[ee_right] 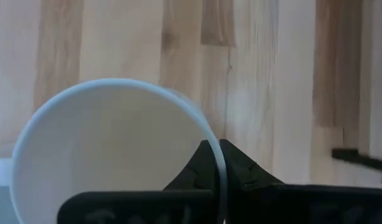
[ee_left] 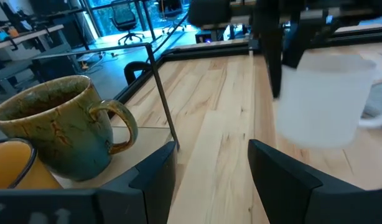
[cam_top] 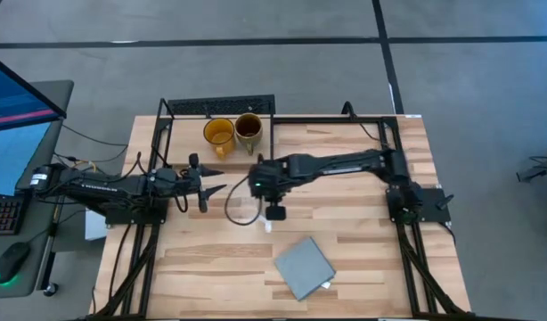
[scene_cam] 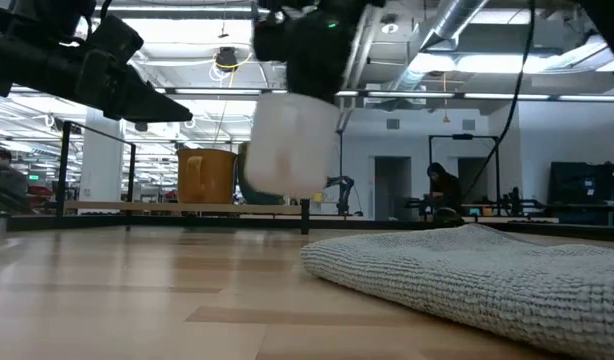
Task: Stack small to large cups/mugs on shelf
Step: Put the white mug on the shelf
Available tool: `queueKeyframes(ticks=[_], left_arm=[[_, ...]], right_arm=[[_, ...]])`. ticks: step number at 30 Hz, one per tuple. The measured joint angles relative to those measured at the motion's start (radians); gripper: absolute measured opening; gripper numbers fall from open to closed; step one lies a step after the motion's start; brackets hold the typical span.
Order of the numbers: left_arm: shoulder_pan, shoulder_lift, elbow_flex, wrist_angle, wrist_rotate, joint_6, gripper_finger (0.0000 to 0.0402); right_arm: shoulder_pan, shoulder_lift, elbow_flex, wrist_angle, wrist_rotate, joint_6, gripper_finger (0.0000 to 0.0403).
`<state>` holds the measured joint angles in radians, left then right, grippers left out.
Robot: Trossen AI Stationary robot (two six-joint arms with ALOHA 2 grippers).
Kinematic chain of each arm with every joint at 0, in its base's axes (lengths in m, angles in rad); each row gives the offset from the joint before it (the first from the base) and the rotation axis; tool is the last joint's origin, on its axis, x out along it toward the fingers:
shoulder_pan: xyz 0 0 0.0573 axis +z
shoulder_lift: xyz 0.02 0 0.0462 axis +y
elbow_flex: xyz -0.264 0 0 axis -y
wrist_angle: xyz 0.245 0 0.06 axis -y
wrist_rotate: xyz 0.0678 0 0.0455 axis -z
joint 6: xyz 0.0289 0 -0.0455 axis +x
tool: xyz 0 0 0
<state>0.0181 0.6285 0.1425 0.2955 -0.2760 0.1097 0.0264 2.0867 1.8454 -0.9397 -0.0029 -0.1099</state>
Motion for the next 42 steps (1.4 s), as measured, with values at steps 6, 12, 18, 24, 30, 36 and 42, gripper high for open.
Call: queueKeyframes(ticks=[6,12,18,24,30,36,42], left_arm=[[0.0,0.0,0.0,-0.02,0.0,-0.022,0.019],[0.0,0.0,0.0,-0.064,0.0,-0.03,0.019],[0.0,0.0,0.0,-0.065,0.0,-0.045,0.019],[0.0,0.0,0.0,-0.06,0.001,-0.044,0.019],[0.0,0.0,0.0,-0.061,0.002,-0.049,0.019],[0.0,0.0,0.0,-0.061,0.008,-0.051,0.019],[0.0,0.0,0.0,-0.065,0.01,-0.051,0.019]], right_arm=[[0.004,0.167,0.241,-0.075,-0.002,-0.037,0.0013],[0.013,0.279,0.451,-0.107,-0.052,-0.079,0.0013],[0.019,0.327,0.5,-0.083,-0.112,-0.082,0.0013],[0.019,0.327,0.5,-0.084,-0.111,-0.049,0.0013],[0.02,0.325,0.487,-0.103,-0.109,-0.039,0.0013],[0.025,0.324,0.434,-0.085,-0.109,-0.009,0.0013],[0.024,0.324,0.389,-0.062,-0.109,-0.002,0.0013]])
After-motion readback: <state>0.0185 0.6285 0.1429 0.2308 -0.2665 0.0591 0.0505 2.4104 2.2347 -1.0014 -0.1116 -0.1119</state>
